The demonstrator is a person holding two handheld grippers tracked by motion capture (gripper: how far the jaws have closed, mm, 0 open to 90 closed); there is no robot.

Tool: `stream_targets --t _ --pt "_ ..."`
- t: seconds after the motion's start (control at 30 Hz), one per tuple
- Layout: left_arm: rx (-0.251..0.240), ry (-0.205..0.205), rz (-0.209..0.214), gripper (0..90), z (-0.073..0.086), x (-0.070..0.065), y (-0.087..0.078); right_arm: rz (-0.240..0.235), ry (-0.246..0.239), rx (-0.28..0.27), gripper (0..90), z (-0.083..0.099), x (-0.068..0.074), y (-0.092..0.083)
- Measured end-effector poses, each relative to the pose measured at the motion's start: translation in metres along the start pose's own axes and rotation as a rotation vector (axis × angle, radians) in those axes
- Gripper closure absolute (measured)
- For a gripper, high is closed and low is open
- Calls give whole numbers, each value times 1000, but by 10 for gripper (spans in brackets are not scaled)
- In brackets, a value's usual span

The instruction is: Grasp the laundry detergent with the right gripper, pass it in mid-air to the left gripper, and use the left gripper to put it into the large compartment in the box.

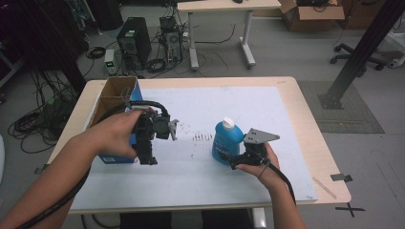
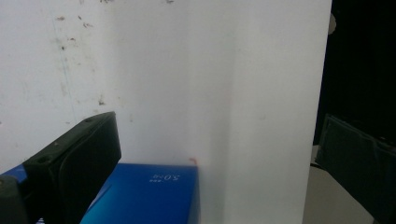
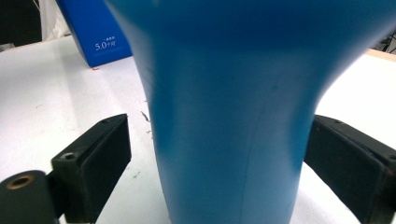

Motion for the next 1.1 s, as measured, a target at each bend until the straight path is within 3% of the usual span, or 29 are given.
stream_targets --t 1.1 --pt "-4 -4 -4 2 5 -1 0 27 -11 -13 218 3 1 6"
Point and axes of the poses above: each handheld gripper's, and its own axes: y roughly forward along the jaws, z roughly out of its underside, x roughly to its left, the point moved 2 cm from there along y, roughly forward along the jaws, and after that the axes turned 15 degrees about -x, right-handed, at the moved point
